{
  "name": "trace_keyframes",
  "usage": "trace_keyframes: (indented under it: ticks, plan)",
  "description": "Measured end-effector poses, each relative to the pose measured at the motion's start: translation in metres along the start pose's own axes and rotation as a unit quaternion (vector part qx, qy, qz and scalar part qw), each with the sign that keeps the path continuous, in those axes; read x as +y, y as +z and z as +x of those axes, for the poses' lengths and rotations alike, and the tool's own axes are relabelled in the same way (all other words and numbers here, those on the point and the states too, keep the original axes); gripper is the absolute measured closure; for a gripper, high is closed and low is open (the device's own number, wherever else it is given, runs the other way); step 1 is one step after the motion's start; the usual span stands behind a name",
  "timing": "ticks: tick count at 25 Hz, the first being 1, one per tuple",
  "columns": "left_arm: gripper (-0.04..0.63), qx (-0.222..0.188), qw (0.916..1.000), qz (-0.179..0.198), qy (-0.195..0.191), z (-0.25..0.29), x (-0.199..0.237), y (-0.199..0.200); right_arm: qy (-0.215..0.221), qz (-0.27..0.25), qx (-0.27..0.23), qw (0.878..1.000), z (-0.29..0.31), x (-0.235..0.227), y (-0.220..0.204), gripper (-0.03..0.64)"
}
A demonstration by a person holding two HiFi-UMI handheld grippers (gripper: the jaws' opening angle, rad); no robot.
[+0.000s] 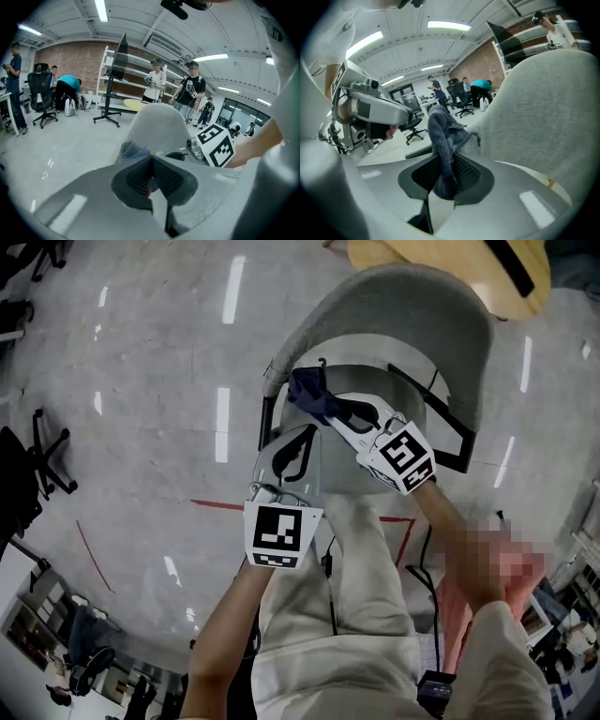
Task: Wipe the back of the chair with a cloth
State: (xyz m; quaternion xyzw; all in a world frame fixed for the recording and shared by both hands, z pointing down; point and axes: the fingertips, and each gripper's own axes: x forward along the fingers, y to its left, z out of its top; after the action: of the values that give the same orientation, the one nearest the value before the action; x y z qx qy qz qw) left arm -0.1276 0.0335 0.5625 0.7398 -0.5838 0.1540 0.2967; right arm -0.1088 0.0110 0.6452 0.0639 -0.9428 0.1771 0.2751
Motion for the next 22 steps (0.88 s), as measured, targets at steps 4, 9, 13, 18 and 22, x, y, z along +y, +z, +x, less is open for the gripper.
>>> trace_keyframes:
  ticks: [4, 9, 13, 18, 22]
  plan:
    - [0.595, 0.005, 0.9999, -0.006, 0.011, -0.002, 0.010, -0.004, 0.041, -0.035, 0.027, 0.998, 0.024, 0.010, -0.009, 0.515]
    - [0.595, 0.011, 0.9997, -0.007, 0.018, 0.004, 0.015, -0.010, 0.049, -0.034, 0.035, 0.998, 0.049, 0.005, -0.020, 0.515]
    - [0.595, 0.017, 0.9996, -0.007, 0.020, 0.009, 0.015, -0.015, 0.037, -0.008, 0.031, 0.999, 0.071, -0.004, -0.028, 0.515]
    - [0.595, 0.018, 0.9997, -0.002, 0.017, 0.009, 0.015, -0.013, 0.020, 0.017, 0.023, 0.999, 0.089, -0.014, -0.024, 0.515]
    - [0.595, 0.018, 0.9997, 0.000, 0.015, 0.008, 0.016, -0.013, 0.004, 0.032, 0.022, 0.999, 0.094, -0.024, -0.020, 0.515]
